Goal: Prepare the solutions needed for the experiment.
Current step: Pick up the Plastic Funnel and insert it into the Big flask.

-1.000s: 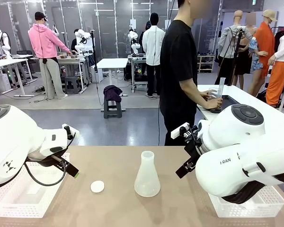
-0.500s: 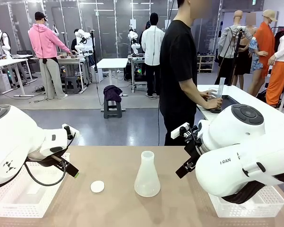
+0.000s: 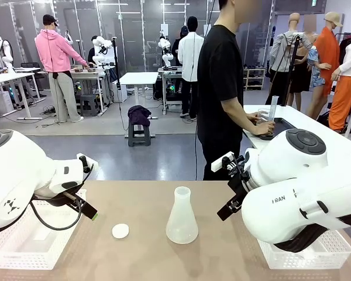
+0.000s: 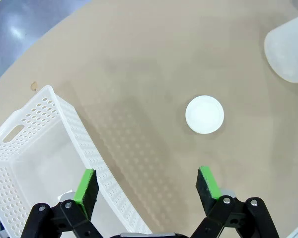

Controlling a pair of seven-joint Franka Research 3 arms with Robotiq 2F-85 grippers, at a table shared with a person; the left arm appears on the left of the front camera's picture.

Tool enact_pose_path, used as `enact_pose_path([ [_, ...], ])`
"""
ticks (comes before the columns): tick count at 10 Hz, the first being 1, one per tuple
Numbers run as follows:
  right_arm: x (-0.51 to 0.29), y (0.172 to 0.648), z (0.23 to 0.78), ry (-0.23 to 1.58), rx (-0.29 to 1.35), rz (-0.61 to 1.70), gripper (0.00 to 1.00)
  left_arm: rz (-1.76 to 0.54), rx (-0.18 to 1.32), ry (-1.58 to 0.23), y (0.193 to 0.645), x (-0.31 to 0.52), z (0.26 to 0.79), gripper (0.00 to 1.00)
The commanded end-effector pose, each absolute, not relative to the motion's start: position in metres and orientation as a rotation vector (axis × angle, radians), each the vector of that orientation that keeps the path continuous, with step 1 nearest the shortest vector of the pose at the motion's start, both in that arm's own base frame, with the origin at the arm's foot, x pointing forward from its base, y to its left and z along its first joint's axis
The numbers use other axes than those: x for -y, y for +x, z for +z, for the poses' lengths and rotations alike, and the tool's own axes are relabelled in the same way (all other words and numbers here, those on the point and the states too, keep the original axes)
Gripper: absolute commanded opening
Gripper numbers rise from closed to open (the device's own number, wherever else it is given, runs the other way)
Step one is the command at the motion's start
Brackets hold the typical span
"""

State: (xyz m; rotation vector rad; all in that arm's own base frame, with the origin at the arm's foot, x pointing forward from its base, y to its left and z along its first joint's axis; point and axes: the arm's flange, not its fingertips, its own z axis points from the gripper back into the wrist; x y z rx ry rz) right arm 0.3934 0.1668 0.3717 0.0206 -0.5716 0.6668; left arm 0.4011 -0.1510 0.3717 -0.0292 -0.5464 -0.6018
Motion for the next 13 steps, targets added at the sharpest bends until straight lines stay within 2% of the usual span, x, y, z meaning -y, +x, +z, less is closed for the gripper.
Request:
enact_pose_path([
  [1, -0.167, 0.393, 0.372, 0.022, 0.572, 0.665, 1.00, -0.601, 0.546, -0.029, 0.401, 0.151, 0.372, 1.00],
  [4, -0.167, 0.393, 0.372, 0.021, 0.572, 0.667, 1.00, -0.602, 0.546, -0.029, 0.401, 0.151, 0.372, 1.00],
  [5, -0.153, 0.389, 0.385, 0.135, 0.586, 0.631, 1.00, -0.611, 0.542, -0.167, 0.397, 0.142, 0.387, 1.00],
  [7, -0.128, 0.375, 0.408, 0.324, 0.578, 0.590, 1.00, -0.489, 0.575, -0.288, 0.388, 0.126, 0.413, 1.00],
  [10, -0.091, 0.363, 0.439, 0.629, 0.600, 0.490, 1.00, -0.313, 0.535, -0.566, 0.378, 0.099, 0.448, 1.00],
  [13, -0.059, 0.370, 0.446, 1.016, 0.501, 0.268, 1.00, -0.315, 0.390, -0.922, 0.380, 0.076, 0.461, 1.00],
])
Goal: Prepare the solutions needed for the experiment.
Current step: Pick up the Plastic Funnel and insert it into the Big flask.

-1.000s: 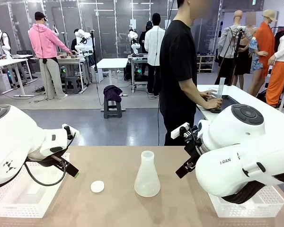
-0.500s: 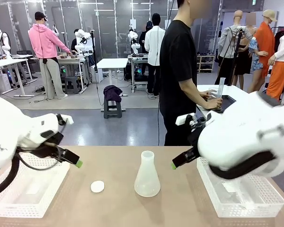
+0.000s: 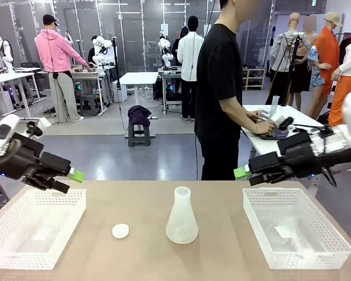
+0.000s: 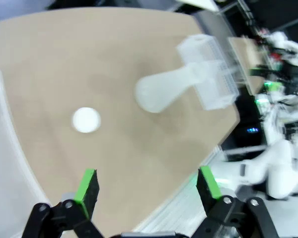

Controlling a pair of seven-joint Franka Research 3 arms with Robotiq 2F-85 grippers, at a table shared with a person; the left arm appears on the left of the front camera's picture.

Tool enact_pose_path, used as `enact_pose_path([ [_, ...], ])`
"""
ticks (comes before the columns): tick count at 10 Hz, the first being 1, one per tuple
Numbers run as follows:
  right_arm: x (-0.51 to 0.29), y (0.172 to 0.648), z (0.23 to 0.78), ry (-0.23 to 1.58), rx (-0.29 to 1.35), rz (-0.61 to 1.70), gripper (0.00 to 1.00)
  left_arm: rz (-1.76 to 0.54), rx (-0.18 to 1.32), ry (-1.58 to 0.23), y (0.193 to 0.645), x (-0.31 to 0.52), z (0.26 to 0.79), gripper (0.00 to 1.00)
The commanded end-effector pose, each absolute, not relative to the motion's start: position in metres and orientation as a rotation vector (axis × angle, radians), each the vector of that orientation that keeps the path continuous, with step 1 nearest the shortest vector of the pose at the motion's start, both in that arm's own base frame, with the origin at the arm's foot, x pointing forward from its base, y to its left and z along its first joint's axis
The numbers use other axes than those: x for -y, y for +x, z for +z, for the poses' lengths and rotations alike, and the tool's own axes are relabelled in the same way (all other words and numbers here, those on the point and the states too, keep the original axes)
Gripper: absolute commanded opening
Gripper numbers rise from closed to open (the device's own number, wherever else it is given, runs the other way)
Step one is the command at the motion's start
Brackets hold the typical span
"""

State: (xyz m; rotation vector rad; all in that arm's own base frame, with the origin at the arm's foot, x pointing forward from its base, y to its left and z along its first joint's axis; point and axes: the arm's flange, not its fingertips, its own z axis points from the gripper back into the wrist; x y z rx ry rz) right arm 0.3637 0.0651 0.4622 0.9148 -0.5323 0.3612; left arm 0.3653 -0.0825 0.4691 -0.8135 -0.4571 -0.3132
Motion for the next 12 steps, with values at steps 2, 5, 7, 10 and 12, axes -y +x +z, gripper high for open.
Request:
enact_pose_path([
  [2, -0.049, 0.381, 0.438, 1.235, 0.418, 0.123, 1.00, -0.274, 0.345, -1.090, 0.386, 0.064, 0.461, 1.00],
  [5, -0.041, 0.389, 0.431, 1.348, 0.374, 0.000, 1.00, -0.256, 0.347, -1.295, 0.395, 0.063, 0.445, 1.00],
  [7, -0.042, 0.390, 0.430, 1.360, 0.373, 0.033, 1.00, -0.234, 0.345, -1.345, 0.400, 0.076, 0.437, 1.00],
  [10, -0.041, 0.391, 0.426, 1.359, 0.341, 0.008, 1.00, -0.246, 0.397, -1.318, 0.403, 0.095, 0.438, 1.00],
  [12, -0.041, 0.391, 0.426, 1.359, 0.341, 0.008, 1.00, -0.232, 0.326, -1.355, 0.397, 0.087, 0.432, 1.00],
])
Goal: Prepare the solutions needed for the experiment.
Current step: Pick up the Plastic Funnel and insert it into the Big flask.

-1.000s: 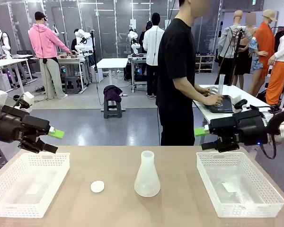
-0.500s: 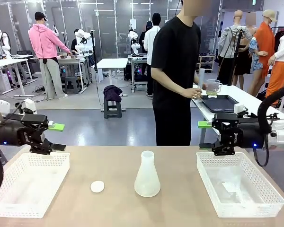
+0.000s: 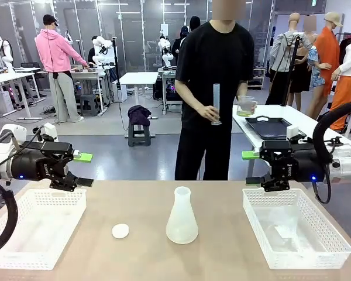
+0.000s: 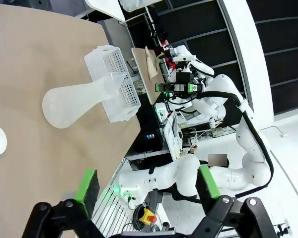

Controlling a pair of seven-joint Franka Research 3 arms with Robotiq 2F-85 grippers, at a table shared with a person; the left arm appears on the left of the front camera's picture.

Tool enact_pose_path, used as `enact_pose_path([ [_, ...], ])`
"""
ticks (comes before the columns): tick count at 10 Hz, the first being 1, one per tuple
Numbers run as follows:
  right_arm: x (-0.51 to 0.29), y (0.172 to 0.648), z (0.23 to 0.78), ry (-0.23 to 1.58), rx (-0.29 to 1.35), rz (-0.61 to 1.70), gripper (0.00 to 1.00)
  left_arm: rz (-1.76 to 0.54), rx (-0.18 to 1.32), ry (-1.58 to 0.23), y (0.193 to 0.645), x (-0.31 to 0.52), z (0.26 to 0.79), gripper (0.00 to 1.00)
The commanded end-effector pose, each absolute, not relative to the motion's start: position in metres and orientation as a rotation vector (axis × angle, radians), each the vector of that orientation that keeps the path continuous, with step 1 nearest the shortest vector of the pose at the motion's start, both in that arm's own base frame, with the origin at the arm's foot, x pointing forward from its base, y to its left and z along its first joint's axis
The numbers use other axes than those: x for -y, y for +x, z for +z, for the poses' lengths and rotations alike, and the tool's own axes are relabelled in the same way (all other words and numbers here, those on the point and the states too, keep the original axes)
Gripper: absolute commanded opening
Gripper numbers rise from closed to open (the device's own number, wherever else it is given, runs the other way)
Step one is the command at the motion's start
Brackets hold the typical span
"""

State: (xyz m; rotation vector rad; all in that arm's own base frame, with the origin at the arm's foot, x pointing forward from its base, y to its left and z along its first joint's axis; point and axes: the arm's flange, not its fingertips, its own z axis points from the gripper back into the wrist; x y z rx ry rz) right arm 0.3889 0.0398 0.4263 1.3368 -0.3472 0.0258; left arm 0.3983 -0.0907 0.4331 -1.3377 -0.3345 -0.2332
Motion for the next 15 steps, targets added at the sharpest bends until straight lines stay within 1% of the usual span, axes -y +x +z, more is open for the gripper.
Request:
enact_pose_path([
  [1, -0.041, 0.391, 0.426, 1.359, 0.341, 0.008, 1.00, -0.232, 0.326, -1.355, 0.397, 0.087, 0.432, 1.00],
  [6, -0.038, 0.389, 0.425, 1.342, 0.342, 0.021, 1.00, -0.232, 0.326, -1.355, 0.397, 0.087, 0.432, 1.00],
  [7, -0.031, 0.404, 0.434, 1.198, 0.403, 0.111, 1.00, -0.232, 0.326, -1.355, 0.397, 0.087, 0.432, 1.00],
  [8, -0.026, 0.415, 0.442, 1.091, 0.441, 0.207, 1.00, -0.232, 0.326, -1.355, 0.397, 0.087, 0.432, 1.00],
  [9, -0.025, 0.423, 0.453, 0.936, 0.488, 0.325, 1.00, -0.232, 0.326, -1.355, 0.397, 0.087, 0.432, 1.00],
  [10, -0.025, 0.433, 0.464, 0.803, 0.493, 0.457, 1.00, -0.232, 0.326, -1.355, 0.397, 0.087, 0.432, 1.00],
  [12, -0.021, 0.464, 0.486, 0.518, 0.455, 0.655, 1.00, -0.232, 0.326, -1.355, 0.397, 0.087, 0.432, 1.00],
  [13, -0.016, 0.479, 0.492, 0.446, 0.417, 0.715, 1.00, -0.232, 0.326, -1.355, 0.397, 0.087, 0.432, 1.00],
  [15, -0.002, 0.507, 0.503, 0.265, 0.284, 0.965, 1.00, -0.232, 0.326, -1.355, 0.397, 0.087, 0.432, 1.00],
])
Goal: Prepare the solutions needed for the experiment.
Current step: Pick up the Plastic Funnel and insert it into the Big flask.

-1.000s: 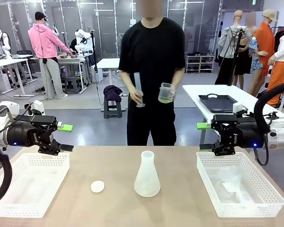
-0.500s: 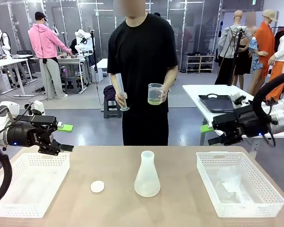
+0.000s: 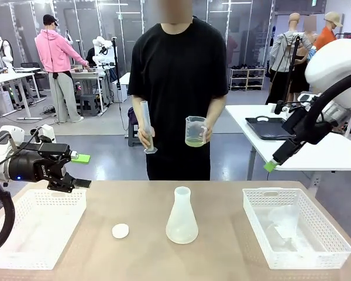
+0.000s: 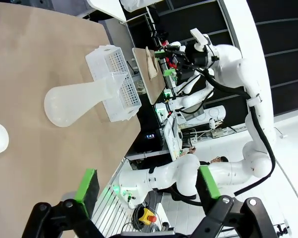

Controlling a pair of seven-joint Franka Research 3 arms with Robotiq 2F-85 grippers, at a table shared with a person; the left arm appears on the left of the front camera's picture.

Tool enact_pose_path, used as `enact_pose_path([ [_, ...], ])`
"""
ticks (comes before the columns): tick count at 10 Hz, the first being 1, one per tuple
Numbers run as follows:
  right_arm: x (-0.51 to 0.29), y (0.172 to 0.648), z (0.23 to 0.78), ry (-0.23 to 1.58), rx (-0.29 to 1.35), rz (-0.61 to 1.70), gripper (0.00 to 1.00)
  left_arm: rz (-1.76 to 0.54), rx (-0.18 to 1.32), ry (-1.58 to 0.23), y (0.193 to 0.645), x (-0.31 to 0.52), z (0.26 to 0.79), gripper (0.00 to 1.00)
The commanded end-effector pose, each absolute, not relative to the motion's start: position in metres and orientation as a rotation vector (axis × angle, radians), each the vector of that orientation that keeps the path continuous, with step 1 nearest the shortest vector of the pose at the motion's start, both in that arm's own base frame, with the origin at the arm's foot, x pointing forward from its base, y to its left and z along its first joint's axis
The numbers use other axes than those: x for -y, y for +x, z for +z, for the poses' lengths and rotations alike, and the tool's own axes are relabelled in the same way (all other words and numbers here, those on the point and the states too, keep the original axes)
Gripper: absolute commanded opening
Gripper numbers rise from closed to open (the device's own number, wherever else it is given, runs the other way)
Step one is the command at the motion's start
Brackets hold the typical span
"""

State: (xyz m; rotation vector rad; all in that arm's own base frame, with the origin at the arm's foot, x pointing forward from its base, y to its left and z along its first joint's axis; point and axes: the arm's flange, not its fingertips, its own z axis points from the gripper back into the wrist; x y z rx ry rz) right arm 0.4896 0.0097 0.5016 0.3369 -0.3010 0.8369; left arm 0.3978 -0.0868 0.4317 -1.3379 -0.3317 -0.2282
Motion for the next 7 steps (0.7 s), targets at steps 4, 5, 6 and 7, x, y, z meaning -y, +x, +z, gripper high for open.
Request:
enact_pose_path([
  [4, -0.002, 0.506, 0.502, 0.012, 0.202, 1.176, 1.00, -0.232, 0.326, -1.355, 0.397, 0.087, 0.432, 1.00],
  [5, -0.005, 0.505, 0.496, 0.020, 0.216, 1.171, 1.00, -0.232, 0.326, -1.355, 0.397, 0.087, 0.432, 1.00],
  [6, 0.000, 0.512, 0.508, 0.076, 0.177, 1.145, 1.00, -0.232, 0.326, -1.355, 0.397, 0.087, 0.432, 1.00],
  [7, 0.000, 0.512, 0.508, 0.076, 0.177, 1.145, 1.00, -0.232, 0.326, -1.355, 0.397, 0.087, 0.432, 1.00],
])
